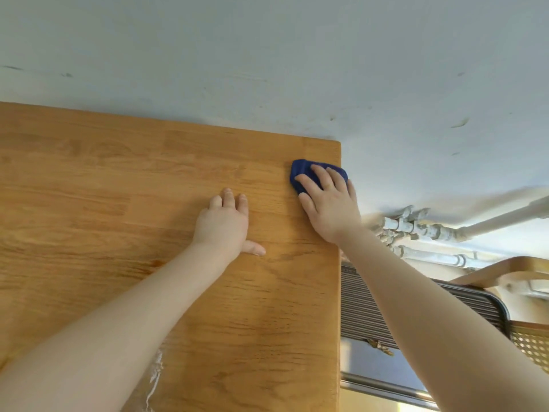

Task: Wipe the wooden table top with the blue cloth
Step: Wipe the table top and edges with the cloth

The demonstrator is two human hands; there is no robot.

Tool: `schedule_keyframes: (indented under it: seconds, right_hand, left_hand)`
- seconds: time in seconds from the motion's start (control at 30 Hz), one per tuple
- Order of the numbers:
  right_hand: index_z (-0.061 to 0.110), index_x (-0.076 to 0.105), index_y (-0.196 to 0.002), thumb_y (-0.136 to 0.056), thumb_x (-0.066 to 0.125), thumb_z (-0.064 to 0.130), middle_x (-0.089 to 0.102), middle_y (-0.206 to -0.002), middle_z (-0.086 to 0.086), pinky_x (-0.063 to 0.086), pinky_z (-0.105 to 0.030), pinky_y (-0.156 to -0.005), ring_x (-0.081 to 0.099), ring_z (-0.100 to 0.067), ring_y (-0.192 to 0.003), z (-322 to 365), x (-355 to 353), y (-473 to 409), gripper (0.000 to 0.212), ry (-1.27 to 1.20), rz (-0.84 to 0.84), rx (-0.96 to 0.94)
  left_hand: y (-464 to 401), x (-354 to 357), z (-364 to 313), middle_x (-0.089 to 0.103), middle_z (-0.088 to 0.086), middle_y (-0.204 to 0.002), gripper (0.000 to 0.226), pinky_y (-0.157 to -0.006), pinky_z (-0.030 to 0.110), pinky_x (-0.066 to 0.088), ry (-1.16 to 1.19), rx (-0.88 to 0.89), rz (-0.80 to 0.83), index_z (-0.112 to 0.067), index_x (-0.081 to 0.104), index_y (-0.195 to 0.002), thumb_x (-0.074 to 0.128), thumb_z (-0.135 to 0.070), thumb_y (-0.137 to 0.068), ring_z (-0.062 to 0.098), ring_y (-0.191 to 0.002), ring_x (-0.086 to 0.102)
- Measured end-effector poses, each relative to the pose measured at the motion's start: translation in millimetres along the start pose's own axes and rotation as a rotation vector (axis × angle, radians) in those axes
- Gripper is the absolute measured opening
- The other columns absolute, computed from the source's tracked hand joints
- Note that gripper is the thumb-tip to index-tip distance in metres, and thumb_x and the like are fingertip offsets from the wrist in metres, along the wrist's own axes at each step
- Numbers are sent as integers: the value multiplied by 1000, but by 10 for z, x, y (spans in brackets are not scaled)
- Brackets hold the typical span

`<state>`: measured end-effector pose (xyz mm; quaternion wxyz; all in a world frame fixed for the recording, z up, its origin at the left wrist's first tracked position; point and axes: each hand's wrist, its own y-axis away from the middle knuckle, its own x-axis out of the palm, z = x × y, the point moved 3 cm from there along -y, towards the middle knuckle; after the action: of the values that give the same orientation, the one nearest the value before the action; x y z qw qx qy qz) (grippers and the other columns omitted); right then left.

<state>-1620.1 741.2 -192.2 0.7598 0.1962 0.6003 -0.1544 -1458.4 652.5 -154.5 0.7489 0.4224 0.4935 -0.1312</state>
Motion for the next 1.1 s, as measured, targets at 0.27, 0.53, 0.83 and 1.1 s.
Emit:
schedule_keyframes:
  seconds: [0.27, 0.53, 0.83, 1.1]
  right_hand:
    - [31, 54, -117, -90, 38, 42, 56, -128, -2, 28, -43, -89, 48, -29, -110, 477, 136, 1145, 33, -1, -97, -311]
    - [34, 40, -137, -95, 22, 44, 30, -151, -2, 13, -50, -110, 21, -28, -139, 285, 76, 239, 46, -15, -33, -6]
    - [39, 37, -138, -91, 26, 42, 33, -151, -1, 5, -49, -110, 28, -30, -139, 568, 206, 1206, 49, -1, 109, -361]
    - [44, 21, -143, -98, 26, 36, 10, -157, 5, -3, -51, -115, 4, -22, -144, 354, 51, 170, 47, -9, 52, -35]
  left_hand:
    - [50, -4, 4, 0, 16, -157, 106, -106, 39, 32, 27, 0, -28, -14, 1, -150, 53, -69, -76, 31, -139, 20]
    - [92, 139, 160, -7, -2, -159, 107, -114, 39, 24, 220, 9, -51, -27, 1, -150, 49, -77, -70, 21, -144, 6]
    - [240, 122, 310, 4, -2, -159, 56, -117, 34, 10, 223, 44, -177, -22, 12, -150, 32, -20, -98, 14, -145, 8]
    - [559, 318, 300, -17, 4, -157, 97, -117, 35, 1, 144, 171, -94, -18, -6, -150, 50, -62, -83, 19, -145, -8]
